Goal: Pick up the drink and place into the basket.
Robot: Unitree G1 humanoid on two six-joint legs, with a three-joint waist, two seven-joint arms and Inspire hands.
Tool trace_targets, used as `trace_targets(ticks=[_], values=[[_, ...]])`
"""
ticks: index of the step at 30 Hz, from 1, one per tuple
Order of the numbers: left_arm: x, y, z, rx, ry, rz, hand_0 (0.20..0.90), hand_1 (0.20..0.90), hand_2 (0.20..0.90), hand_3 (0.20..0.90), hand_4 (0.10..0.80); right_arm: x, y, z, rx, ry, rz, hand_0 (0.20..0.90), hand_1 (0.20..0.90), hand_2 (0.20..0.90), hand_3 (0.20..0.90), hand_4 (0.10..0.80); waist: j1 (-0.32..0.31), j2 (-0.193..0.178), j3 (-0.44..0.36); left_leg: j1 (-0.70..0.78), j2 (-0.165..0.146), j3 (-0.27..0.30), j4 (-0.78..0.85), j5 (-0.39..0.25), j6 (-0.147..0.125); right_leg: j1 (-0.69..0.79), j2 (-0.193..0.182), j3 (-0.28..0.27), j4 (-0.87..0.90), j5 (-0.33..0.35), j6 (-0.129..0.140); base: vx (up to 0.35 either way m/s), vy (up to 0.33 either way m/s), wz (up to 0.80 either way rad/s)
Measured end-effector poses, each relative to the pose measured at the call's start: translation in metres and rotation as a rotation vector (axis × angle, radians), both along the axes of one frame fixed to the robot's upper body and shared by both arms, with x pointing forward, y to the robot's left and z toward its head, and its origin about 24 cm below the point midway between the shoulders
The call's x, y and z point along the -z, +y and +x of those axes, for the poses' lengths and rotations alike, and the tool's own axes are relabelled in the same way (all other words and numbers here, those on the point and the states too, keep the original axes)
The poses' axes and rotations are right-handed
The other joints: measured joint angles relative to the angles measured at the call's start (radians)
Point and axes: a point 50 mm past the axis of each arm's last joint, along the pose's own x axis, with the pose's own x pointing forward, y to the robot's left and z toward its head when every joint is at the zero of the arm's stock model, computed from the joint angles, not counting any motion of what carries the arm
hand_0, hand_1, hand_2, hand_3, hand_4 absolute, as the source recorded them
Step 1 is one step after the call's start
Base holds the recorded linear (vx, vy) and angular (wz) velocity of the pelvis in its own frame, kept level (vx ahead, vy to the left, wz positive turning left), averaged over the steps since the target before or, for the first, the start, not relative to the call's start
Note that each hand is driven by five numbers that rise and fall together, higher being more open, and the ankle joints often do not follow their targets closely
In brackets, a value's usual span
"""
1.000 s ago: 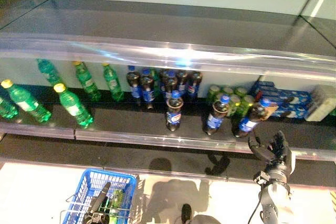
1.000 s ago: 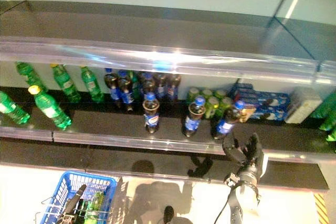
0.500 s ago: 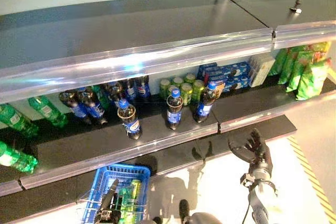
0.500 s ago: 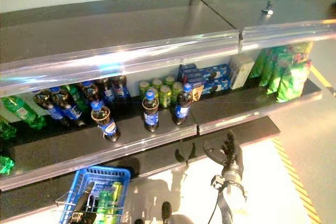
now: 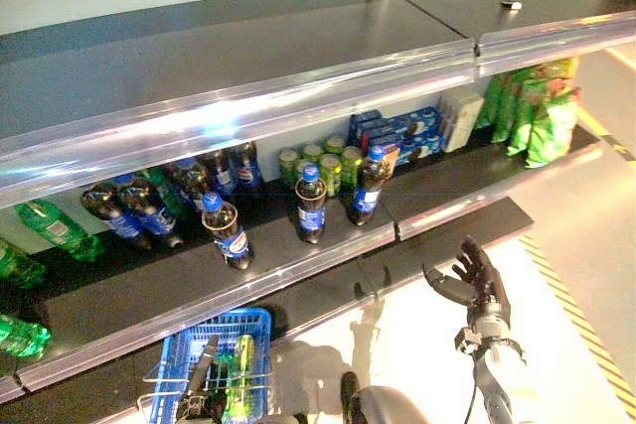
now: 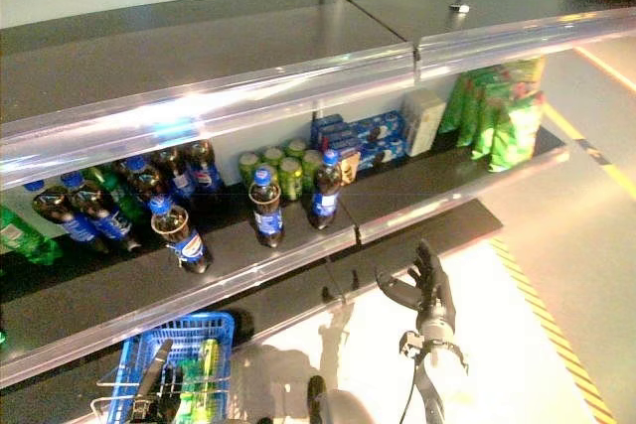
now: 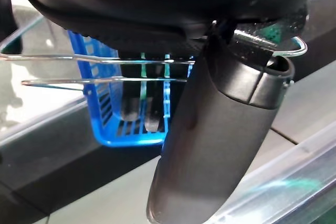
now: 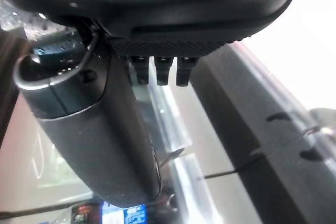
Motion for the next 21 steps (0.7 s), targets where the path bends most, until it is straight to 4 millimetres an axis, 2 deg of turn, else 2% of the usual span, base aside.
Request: trace_targets(ticks=[2,3,4,5,8,11,12,14,15,17,18,20,21], values=[[-0.001,0.002,0.001,-0.001,-0.001,0.004,0.3,0.3,0.3,0.2,0.1,0.001,-0.001,-0.001,0.001,0.0,0.001,0.9,0.9,0.9,0.9,0.8,-0.003,-0.011,-0.006,-0.031,-0.009,-0.015,0.015,0.007,-0.008,0.025,-0.029,0.051,-0.089,0.005,0.015,0.103,-0.222,0.18],[-0.001,0.002,0.003,0.008,-0.004,0.006,0.3,0.3,0.3,0.2,0.1,0.002,-0.002,-0.004,0.008,0.008,0.0,0.9,0.9,0.9,0.9,0.8,-0.008,-0.02,-0.008,-0.052,-0.011,-0.037,0.026,0.005,-0.014,0.06,-0.044,0.072,-0.145,0.022,0.005,0.11,-0.292,0.75],[-0.002,-0.001,0.009,0.031,-0.008,0.004,0.3,0.3,0.3,0.2,0.1,0.005,-0.006,-0.008,0.019,0.027,-0.007,0.9,0.9,0.9,0.9,0.8,-0.015,-0.008,-0.001,-0.069,-0.003,-0.088,0.033,0.013,-0.026,0.079,-0.037,0.064,-0.177,0.037,-0.005,0.115,-0.326,0.93],[-0.002,-0.003,0.012,0.044,-0.015,0.006,0.3,0.3,0.3,0.2,0.1,0.007,-0.007,-0.009,0.021,0.037,-0.009,0.9,0.9,0.9,0.9,0.8,-0.015,-0.005,0.001,-0.07,0.002,-0.11,0.034,0.017,-0.032,0.084,-0.035,0.059,-0.178,0.033,-0.004,0.104,-0.349,0.91],[-0.003,-0.004,0.016,0.06,-0.021,0.009,0.3,0.3,0.3,0.2,0.1,0.006,-0.006,-0.006,0.015,0.031,-0.008,0.9,0.9,0.9,0.9,0.8,0.001,-0.001,0.004,-0.071,0.014,-0.141,0.03,0.023,-0.046,0.105,-0.025,0.047,-0.189,0.024,-0.015,0.053,-0.288,0.45],[-0.004,-0.005,0.018,0.104,-0.012,0.031,0.3,0.3,0.3,0.2,0.1,0.003,-0.006,-0.002,0.014,0.018,-0.008,0.9,0.9,0.9,0.9,0.8,0.002,-0.002,0.003,-0.07,0.027,-0.196,0.014,0.037,-0.066,0.161,-0.007,0.042,-0.251,0.026,-0.018,0.044,-0.312,0.6],[-0.005,-0.005,0.018,0.115,-0.009,0.042,0.3,0.3,0.3,0.2,0.1,0.002,-0.005,-0.001,0.013,0.012,-0.008,0.9,0.9,0.9,0.9,0.8,0.004,-0.002,0.003,-0.074,0.033,-0.227,0.005,0.043,-0.074,0.173,-0.001,0.017,-0.263,0.027,-0.02,0.011,-0.295,0.45],[-0.005,-0.005,0.019,0.127,-0.009,0.049,0.3,0.3,0.3,0.2,0.1,0.002,-0.006,-0.001,0.021,0.013,-0.012,0.9,0.9,0.9,0.9,0.8,-0.001,-0.002,0.003,-0.073,0.038,-0.258,-0.017,0.061,-0.082,0.188,0.003,0.011,-0.28,0.029,-0.024,-0.026,-0.227,0.6],[-0.005,-0.005,0.019,0.137,-0.008,0.056,0.3,0.3,0.3,0.2,0.1,0.002,-0.007,-0.001,0.028,0.014,-0.014,0.9,0.9,0.9,0.9,0.8,-0.001,0.0,0.003,-0.074,0.042,-0.276,-0.032,0.078,-0.088,0.194,0.002,-0.009,-0.294,0.033,-0.03,-0.086,-0.232,0.65],[-0.005,-0.005,0.018,0.14,-0.005,0.057,0.3,0.3,0.3,0.2,0.1,0.002,-0.008,-0.001,0.039,0.014,-0.012,0.9,0.9,0.9,0.9,0.8,0.0,0.004,0.004,-0.102,0.044,-0.275,-0.043,0.106,-0.098,0.197,0.007,-0.06,-0.31,0.047,-0.045,-0.111,-0.206,0.8],[-0.007,-0.008,0.025,0.154,-0.025,0.056,0.3,0.3,0.3,0.2,0.1,0.003,-0.011,-0.004,0.055,0.022,-0.017,0.9,0.9,0.9,0.9,0.8,-0.007,0.004,0.002,-0.124,0.049,-0.25,-0.042,0.123,-0.097,0.202,-0.002,-0.071,-0.327,0.046,-0.047,-0.138,-0.128,1.11],[-0.009,-0.009,0.03,0.167,-0.04,0.057,0.3,0.3,0.3,0.2,0.1,0.001,-0.01,-0.001,0.059,0.015,-0.019,0.9,0.9,0.9,0.9,0.8,0.009,0.011,0.005,-0.156,0.062,-0.181,-0.048,0.156,-0.101,0.199,0.003,-0.105,-0.338,0.049,-0.056,-0.15,-0.065,0.87],[-0.008,-0.009,0.029,0.167,-0.037,0.057,0.3,0.3,0.3,0.2,0.1,-0.001,-0.009,0.001,0.057,0.009,-0.019,0.9,0.9,0.9,0.9,0.8,0.012,0.015,0.007,-0.162,0.062,-0.171,-0.046,0.159,-0.101,0.2,0.006,-0.111,-0.337,0.049,-0.056,-0.083,0.039,0.52]])
